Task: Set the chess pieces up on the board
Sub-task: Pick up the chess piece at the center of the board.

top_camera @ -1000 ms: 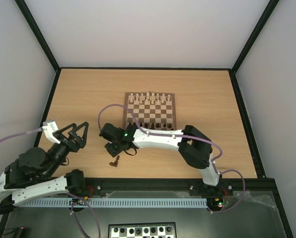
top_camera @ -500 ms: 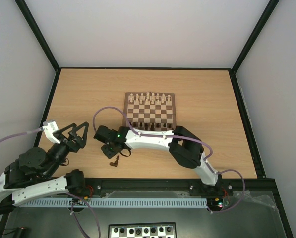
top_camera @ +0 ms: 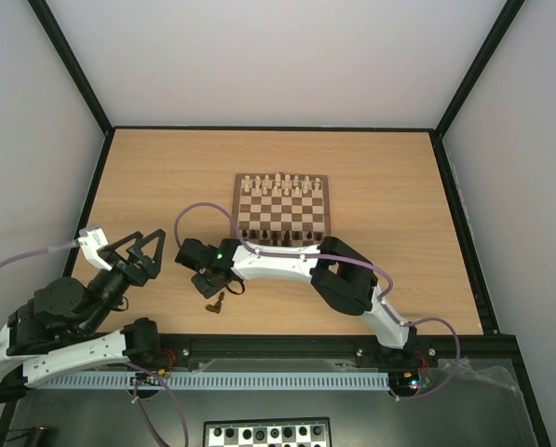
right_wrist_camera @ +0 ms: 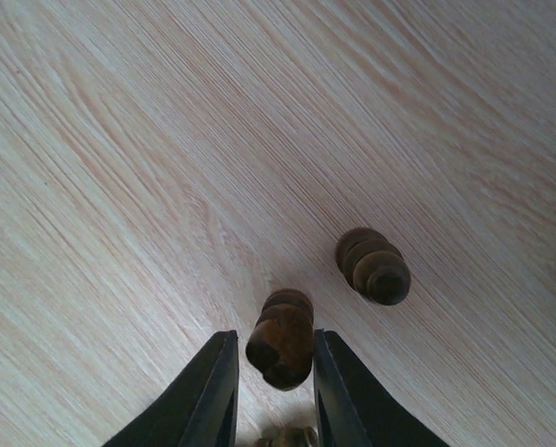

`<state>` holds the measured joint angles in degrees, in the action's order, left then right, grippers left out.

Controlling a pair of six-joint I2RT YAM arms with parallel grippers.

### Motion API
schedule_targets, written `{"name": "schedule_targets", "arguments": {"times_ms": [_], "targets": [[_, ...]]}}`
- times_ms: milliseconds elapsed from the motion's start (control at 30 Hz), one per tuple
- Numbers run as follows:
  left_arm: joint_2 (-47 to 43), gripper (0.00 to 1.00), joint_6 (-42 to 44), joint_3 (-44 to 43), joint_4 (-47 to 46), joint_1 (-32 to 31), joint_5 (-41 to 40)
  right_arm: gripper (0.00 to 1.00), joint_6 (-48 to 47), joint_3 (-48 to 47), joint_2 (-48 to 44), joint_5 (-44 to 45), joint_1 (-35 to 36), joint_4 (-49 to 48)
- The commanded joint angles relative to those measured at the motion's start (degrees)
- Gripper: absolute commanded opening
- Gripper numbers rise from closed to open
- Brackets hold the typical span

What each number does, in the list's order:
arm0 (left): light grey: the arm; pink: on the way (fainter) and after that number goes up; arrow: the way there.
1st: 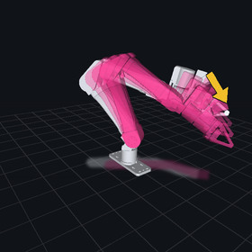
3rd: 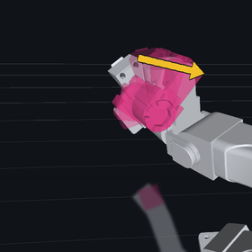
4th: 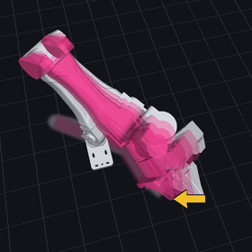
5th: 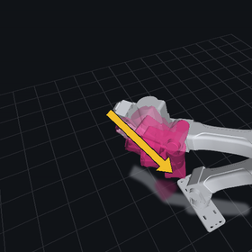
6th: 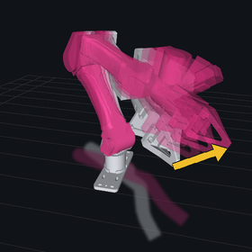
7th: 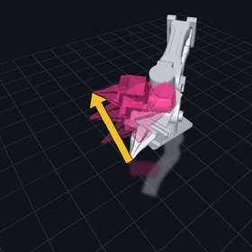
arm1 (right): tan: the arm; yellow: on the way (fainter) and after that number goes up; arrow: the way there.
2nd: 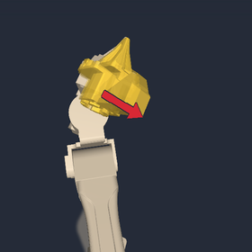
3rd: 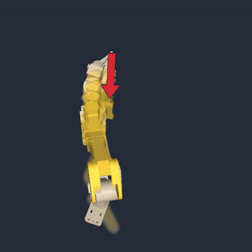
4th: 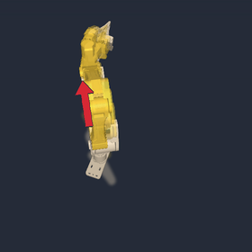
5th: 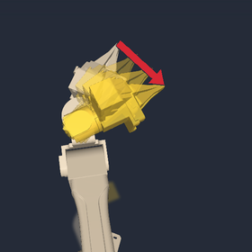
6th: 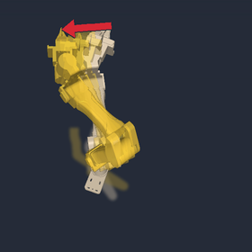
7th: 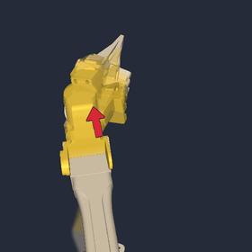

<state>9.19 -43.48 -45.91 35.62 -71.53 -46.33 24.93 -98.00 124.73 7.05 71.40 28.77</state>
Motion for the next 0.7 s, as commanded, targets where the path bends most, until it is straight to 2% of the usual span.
{"name": "schedule_targets", "arguments": {"times_ms": [0, 400, 667], "targets": [[-0.7, 0.99, 0.4, 0.6, 0.8, 0.4, 0.0, 0.21, 0.2, -1.7, 1.4, 0.8, 0.3, 3.5], [-0.5, 1.00, 0.0, 1.2, 0.7, 0.4, 0.0, 0.14, -0.1, -0.2, -2.0, 3.3, 0.3, 3.7], [0.2, 0.99, 0.0, 1.5, 0.2, 0.4, 0.2, 0.13, 0.8, 7.7, -12.2, 7.6, -2.5, 4.6]]}}
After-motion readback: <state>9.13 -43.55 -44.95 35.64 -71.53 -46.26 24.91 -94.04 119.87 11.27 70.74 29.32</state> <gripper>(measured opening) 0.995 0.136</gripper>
